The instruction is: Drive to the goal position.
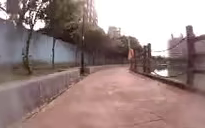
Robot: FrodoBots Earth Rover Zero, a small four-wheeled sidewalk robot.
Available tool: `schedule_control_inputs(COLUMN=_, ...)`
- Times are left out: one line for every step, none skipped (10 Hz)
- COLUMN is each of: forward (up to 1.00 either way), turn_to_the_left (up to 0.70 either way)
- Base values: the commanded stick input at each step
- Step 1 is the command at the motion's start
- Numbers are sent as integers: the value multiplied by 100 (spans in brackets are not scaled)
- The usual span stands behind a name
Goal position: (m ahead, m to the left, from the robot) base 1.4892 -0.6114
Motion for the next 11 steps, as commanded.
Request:
schedule_control_inputs(forward=100, turn_to_the_left=0)
schedule_control_inputs(forward=100, turn_to_the_left=0)
schedule_control_inputs(forward=100, turn_to_the_left=0)
schedule_control_inputs(forward=100, turn_to_the_left=0)
schedule_control_inputs(forward=100, turn_to_the_left=0)
schedule_control_inputs(forward=100, turn_to_the_left=-40)
schedule_control_inputs(forward=100, turn_to_the_left=-34)
schedule_control_inputs(forward=100, turn_to_the_left=-11)
schedule_control_inputs(forward=100, turn_to_the_left=0)
schedule_control_inputs(forward=100, turn_to_the_left=0)
schedule_control_inputs(forward=100, turn_to_the_left=-13)
